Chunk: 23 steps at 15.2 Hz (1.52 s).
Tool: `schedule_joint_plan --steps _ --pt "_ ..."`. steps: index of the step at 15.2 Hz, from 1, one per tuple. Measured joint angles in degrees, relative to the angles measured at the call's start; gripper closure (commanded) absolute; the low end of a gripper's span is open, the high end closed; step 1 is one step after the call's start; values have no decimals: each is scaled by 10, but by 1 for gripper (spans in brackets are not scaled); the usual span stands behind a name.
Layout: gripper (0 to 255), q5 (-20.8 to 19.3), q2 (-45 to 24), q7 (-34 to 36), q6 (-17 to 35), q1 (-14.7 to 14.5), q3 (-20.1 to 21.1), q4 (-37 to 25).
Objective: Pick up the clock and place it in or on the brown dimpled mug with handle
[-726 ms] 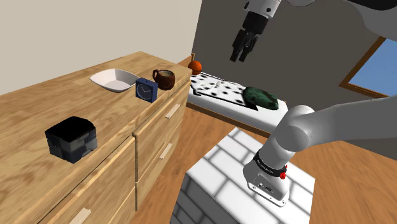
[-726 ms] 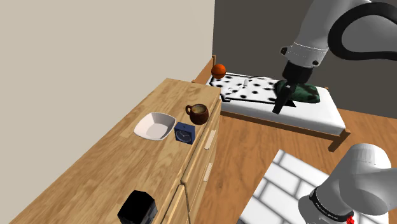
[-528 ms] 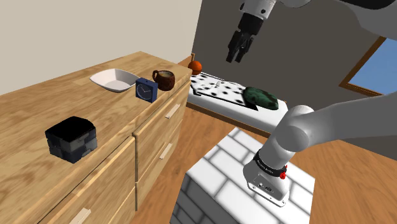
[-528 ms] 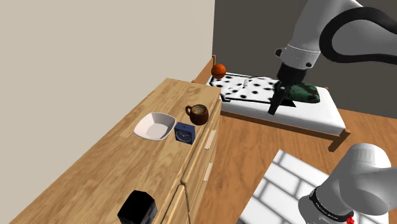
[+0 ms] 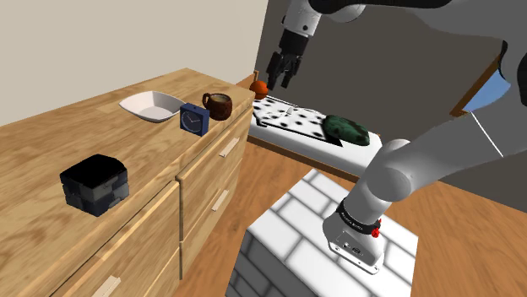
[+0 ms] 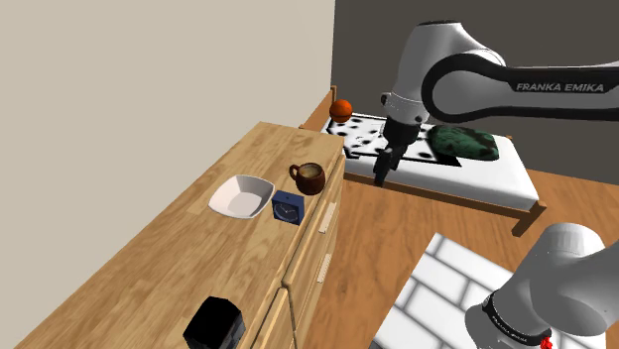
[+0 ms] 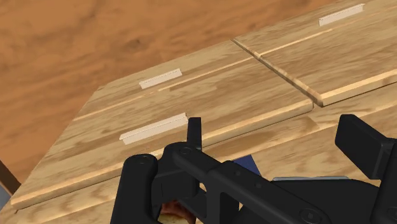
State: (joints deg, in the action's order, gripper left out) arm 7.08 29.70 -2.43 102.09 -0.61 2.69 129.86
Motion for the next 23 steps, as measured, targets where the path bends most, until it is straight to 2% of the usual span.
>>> schedule_joint_plan --steps 7,12,20,23 --pt "0 -14 -139 12 82 -6 26 -55" --pt "0 -35 -251 29 128 -13 43 -119" --pt "0 -84 -434 61 154 -33 56 -270" --pt "0 -102 -501 69 149 -44 55 -339"
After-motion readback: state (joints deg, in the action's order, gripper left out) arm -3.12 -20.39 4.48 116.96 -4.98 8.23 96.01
